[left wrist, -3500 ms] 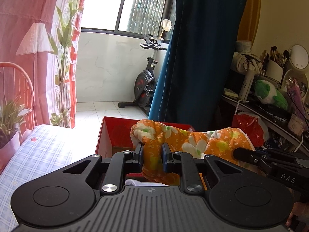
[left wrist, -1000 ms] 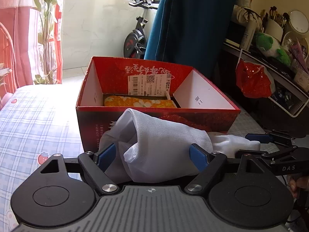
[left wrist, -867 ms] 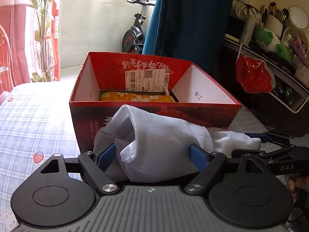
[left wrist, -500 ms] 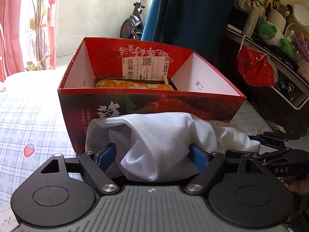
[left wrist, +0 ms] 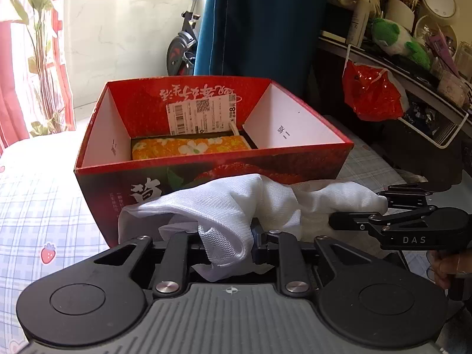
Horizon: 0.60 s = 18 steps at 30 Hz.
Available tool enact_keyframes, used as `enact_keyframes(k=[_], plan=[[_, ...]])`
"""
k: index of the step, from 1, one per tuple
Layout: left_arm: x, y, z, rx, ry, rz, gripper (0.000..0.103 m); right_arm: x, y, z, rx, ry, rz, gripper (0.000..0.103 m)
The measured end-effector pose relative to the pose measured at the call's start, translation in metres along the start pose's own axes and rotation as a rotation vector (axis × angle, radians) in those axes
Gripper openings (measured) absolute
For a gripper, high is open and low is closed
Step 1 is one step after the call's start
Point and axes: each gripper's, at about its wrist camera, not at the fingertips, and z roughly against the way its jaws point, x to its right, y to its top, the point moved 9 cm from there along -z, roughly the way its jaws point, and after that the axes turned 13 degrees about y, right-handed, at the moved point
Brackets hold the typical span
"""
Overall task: Organize soft objects
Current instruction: 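Grasp the white cloth bundle with the right gripper and lift it, then lower the white bundle into the red box onto the orange cloth, release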
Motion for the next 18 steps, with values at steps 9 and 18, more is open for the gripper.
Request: enact_keyframes(k=[9,18], plan=[[-0.010,0.033,0.044,0.115,0.019,0.023,0.022,-0.028,0.039,0.035,0.069,0.052,0.090,0.034],[-0.015,0.083,0.089,0.256,0.025,0.054,0.022,-0.052,0.097,0.066,0.133,0.067,0.192,0.034]])
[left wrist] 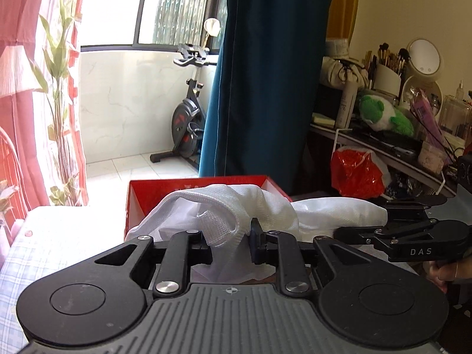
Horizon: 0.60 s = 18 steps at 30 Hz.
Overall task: Organize soft objects
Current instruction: 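Lower the white bundle into the red box onto the orange cloth, release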
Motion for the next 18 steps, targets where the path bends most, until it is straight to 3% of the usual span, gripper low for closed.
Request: enact_keyframes(k=[8,14,18], plan=[[-0.001,0.044,-0.018,0.055,0.020,-0.011,0.022,0.013,0.043,-0.011,0.025,-0.032,0.050,0.034],[-0.005,0.069,-0.056,0.029,-0.016,0.013,0.022,0.039,0.067,-0.021,0.052,-0.064,0.054,0.034],[-0.007,0.069,-0.091,-0.026,-0.035,0.005,0.022,0.062,0.072,-0.038,0.030,-0.079,0.036,0.034]])
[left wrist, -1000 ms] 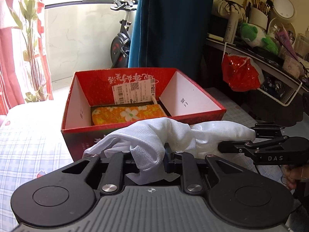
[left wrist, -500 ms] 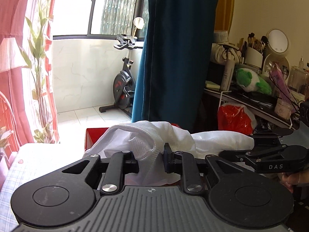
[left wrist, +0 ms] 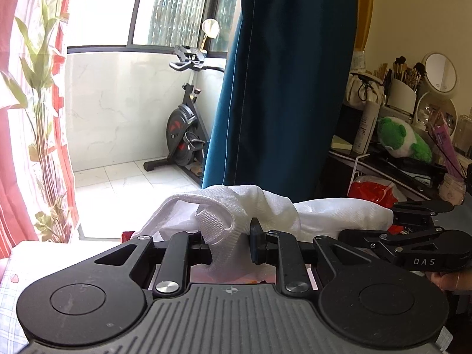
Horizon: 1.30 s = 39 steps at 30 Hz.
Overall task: Organize soft objects
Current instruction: 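Lower the white bundle into the red box onto the orange cloth, release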
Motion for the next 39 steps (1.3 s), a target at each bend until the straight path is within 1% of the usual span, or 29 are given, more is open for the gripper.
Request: enact_keyframes(k=[6,11,17,19,22,26,29,31,33,34,35,36,39], plan=[[-0.015,-0.017,-0.052,-0.089,0.021,-0.008,0.022,0.024,-0.009,-0.047,-0.079,0.006,-0.006,0.034],[-0.031,-0.032,-0.091,-0.163,0.066,-0.008,0.022,0.041,-0.017,-0.091,-0.157,0.007,-0.004,0.034],[-0.037,-0.051,-0.131,-0.257,0.115,-0.081,0.022,0.052,-0.033,-0.141,-0.276,0.006,0.004,0.034],[-0.040,-0.057,-0.139,-0.288,0.122,-0.100,0.022,0.053,-0.041,-0.155,-0.318,0.001,0.010,0.034],[-0.038,-0.063,-0.148,-0.339,0.122,-0.131,0.023,0.055,-0.052,-0.172,-0.380,-0.007,-0.013,0.034],[-0.035,-0.065,-0.154,-0.365,0.129,-0.187,0.024,0.056,-0.061,-0.186,-0.446,-0.008,-0.037,0.034],[-0.037,-0.066,-0.156,-0.377,0.141,-0.202,0.027,0.063,-0.066,-0.191,-0.476,-0.010,-0.090,0.035],[-0.038,-0.063,-0.157,-0.370,0.141,-0.193,0.034,0.066,-0.069,-0.193,-0.485,-0.016,-0.105,0.035],[-0.038,-0.060,-0.152,-0.349,0.129,-0.191,0.059,0.066,-0.070,-0.192,-0.487,-0.017,-0.105,0.037],[-0.037,-0.058,-0.150,-0.338,0.124,-0.195,0.063,0.066,-0.070,-0.192,-0.488,-0.025,-0.101,0.041],[-0.034,-0.057,-0.148,-0.326,0.122,-0.202,0.066,0.066,-0.069,-0.191,-0.484,-0.037,-0.094,0.042],[-0.035,-0.056,-0.145,-0.319,0.127,-0.211,0.068,0.065,-0.067,-0.190,-0.474,-0.042,-0.085,0.045],[-0.035,-0.050,-0.135,-0.291,0.145,-0.225,0.074,0.060,-0.060,-0.180,-0.448,-0.060,-0.052,0.049]])
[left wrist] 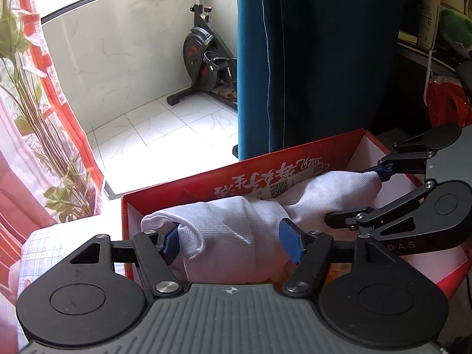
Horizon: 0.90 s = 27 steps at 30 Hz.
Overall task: Organize soft objects
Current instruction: 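Lower the white bundle into the red box onto the orange cloth, release, then grasp the blue printed bag on the table with the right gripper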
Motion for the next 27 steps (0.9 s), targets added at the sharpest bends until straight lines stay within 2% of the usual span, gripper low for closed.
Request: enact_keyframes(k=[3,11,22,27], plan=[[-0.004,0.002,0.016,0.026,0.011,0.006,0.076,-0.007,0.003,0.019,0.035,-0.022,0.021,0.056],[-0.005,-0.009,0.070,0.090,0.043,0.043,0.076,-0.032,0.001,0.075,0.139,-0.012,0.041,0.058],[0.012,-0.066,0.131,0.111,0.032,0.087,0.076,-0.082,-0.058,0.125,0.187,0.041,0.050,0.059],[0.020,-0.102,0.158,0.114,-0.005,0.113,0.076,-0.105,-0.096,0.138,0.186,0.086,0.027,0.059]])
